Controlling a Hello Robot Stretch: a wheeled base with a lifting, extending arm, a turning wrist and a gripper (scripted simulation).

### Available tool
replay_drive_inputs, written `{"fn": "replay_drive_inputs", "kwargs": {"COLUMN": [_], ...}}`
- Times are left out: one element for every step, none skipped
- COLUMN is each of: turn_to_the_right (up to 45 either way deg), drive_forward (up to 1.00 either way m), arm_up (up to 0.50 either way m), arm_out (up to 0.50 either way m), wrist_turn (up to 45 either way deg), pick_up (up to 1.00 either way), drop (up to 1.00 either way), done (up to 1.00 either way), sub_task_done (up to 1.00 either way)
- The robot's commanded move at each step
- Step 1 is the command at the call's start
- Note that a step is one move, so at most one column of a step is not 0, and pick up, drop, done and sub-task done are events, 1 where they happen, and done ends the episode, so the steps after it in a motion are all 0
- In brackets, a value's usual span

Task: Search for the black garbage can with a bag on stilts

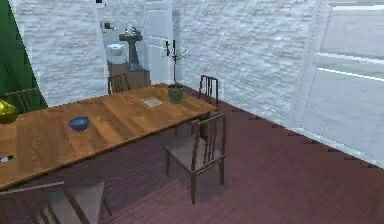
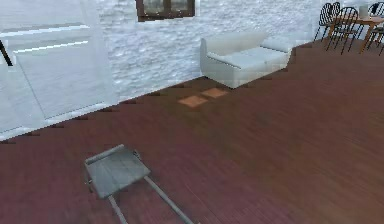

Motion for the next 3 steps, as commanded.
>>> {"fn": "replay_drive_inputs", "kwargs": {"turn_to_the_right": [0.0,45.0,6.0], "drive_forward": [0.40,0.00,0.00], "arm_up": [0.00,0.00,0.00], "arm_out": [0.00,0.00,0.00], "wrist_turn": [0.0,0.0,0.0], "pick_up": [0.00,0.00,0.00], "drop": [0.00,0.00,0.00], "done": [0.00,0.00,0.00], "sub_task_done": [0.00,0.00,0.00]}}
